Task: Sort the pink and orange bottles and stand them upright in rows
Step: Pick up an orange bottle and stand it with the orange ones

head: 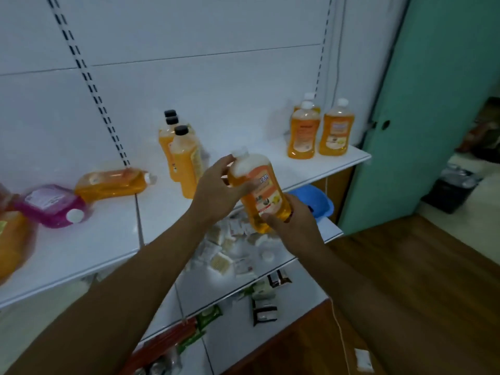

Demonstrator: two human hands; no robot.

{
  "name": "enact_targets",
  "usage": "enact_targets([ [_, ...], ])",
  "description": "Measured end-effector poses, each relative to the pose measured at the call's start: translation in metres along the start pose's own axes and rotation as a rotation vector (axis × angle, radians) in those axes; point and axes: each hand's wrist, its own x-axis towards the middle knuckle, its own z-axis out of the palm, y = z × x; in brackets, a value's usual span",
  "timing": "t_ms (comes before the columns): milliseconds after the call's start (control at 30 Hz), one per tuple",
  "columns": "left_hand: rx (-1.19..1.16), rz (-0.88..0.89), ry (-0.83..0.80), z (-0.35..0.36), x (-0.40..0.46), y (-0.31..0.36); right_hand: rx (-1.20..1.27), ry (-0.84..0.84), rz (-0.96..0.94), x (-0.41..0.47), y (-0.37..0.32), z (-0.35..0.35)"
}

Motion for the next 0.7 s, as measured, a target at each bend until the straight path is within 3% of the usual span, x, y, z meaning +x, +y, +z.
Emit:
enact_targets([
  [333,0.006,0.145,-0.159,0.120,0.110,-0.005,-0.180,0.282,0.101,0.085,0.064,-0.075],
  [700,0.126,0.270,-0.288,0.210,0.242,-0.027,-0.283,0.432,0.253,0.199,0.116,-0.126],
])
